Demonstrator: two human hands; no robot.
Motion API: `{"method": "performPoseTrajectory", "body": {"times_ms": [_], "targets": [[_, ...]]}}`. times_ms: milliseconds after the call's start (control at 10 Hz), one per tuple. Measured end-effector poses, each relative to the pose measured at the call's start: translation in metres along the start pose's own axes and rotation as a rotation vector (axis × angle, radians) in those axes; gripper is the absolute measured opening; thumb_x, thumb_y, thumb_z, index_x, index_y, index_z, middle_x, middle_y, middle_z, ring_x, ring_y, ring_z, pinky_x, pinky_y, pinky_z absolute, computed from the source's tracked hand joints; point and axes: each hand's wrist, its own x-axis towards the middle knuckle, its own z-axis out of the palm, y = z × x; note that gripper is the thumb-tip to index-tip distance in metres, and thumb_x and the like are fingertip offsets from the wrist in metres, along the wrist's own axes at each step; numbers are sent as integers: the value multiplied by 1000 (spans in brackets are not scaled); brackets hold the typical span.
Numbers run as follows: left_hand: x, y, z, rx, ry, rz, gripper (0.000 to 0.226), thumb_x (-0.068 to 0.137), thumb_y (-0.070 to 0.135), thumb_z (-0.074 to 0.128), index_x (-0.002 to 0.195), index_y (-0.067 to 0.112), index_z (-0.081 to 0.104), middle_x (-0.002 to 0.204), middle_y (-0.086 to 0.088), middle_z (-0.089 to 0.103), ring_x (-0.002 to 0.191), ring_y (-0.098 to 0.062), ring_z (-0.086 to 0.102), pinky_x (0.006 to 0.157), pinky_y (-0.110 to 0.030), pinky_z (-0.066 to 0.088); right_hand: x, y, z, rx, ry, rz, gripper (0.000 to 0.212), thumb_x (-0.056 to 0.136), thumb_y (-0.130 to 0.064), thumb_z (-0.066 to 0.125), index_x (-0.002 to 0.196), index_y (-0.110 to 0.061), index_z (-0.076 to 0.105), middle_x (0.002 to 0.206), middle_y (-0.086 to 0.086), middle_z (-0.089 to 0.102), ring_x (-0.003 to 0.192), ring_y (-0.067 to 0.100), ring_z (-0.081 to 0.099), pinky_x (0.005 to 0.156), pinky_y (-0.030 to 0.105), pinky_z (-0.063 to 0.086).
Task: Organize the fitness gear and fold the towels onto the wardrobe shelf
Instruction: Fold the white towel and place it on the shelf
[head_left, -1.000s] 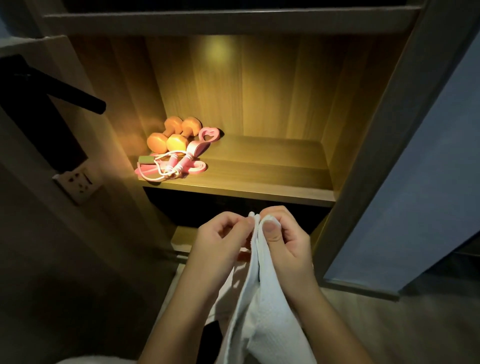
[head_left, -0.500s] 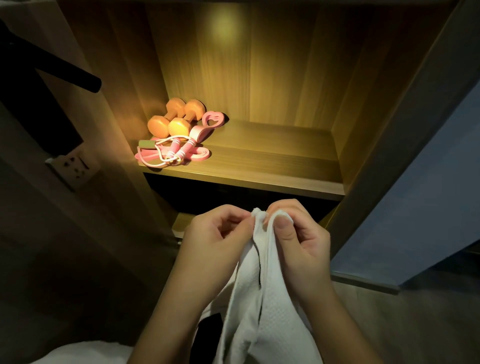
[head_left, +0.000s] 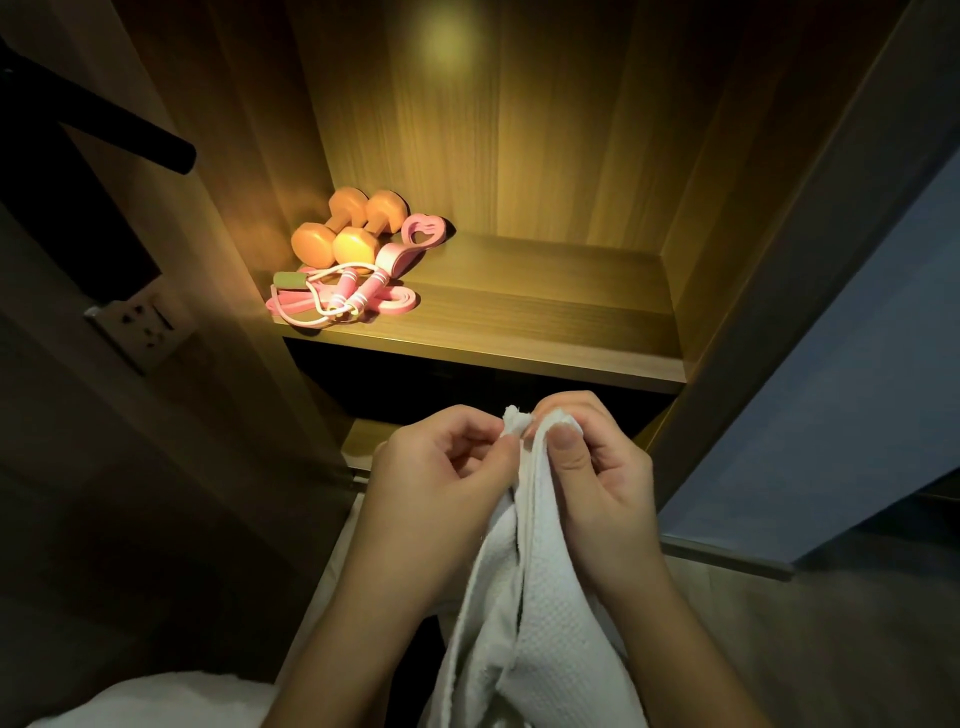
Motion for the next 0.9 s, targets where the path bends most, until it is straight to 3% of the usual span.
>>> {"method": "performPoseTrajectory", "body": {"times_ms": [100,300,400,500,700,800,900], "targets": [[1,-2,-1,16,43,30,6,90,24,67,87,26,71,81,8,73,77,-5,66,76,-28,55,-3,4,-6,-9,-137,29,23,100,-23,43,98,-12,64,104,-2,56,100,20,58,86,29,49],[-2,-2,-1,52,19,68,9,91,33,64,90,30,72,84,14,73,82,-6,67,77,-24,54,0,8,-20,-85,-244,-26,21,99,-17,49,111,-22,65,135,-9,54,126,20,52,101,29,46],[2,1,0,70,15,71,10,91,34,64,87,31,73,81,15,72,80,-4,67,76,-24,55,0,8,-21,-70,-230,-106,27,97,-18,50,120,-23,64,129,-3,60,123,24,55,99,32,47],[5,4,1,86,18,75,11,92,31,63,85,32,72,79,16,72,78,-1,66,77,-25,55,2,6,-21,-63,-218,-107,37,96,-10,55,127,-29,62,123,-4,63,118,19,58,95,23,47],[3,6,2,73,27,129,12,90,32,65,81,29,72,77,13,71,75,-4,66,72,-23,55,7,4,-28,68,-281,89,47,95,-10,57,129,-43,60,120,-3,64,111,13,62,86,19,51],[3,8,3,97,27,181,11,90,31,65,81,31,71,76,15,71,77,-7,68,69,-18,53,18,8,-35,12,-395,131,34,93,-19,59,125,-30,64,114,-2,64,106,16,63,85,25,51],[6,11,0,119,4,266,5,85,28,68,90,29,70,79,16,68,78,-4,66,66,-17,55,31,12,-42,-38,-500,134,15,92,-26,61,106,-24,65,99,-6,65,93,14,63,78,24,50]]}}
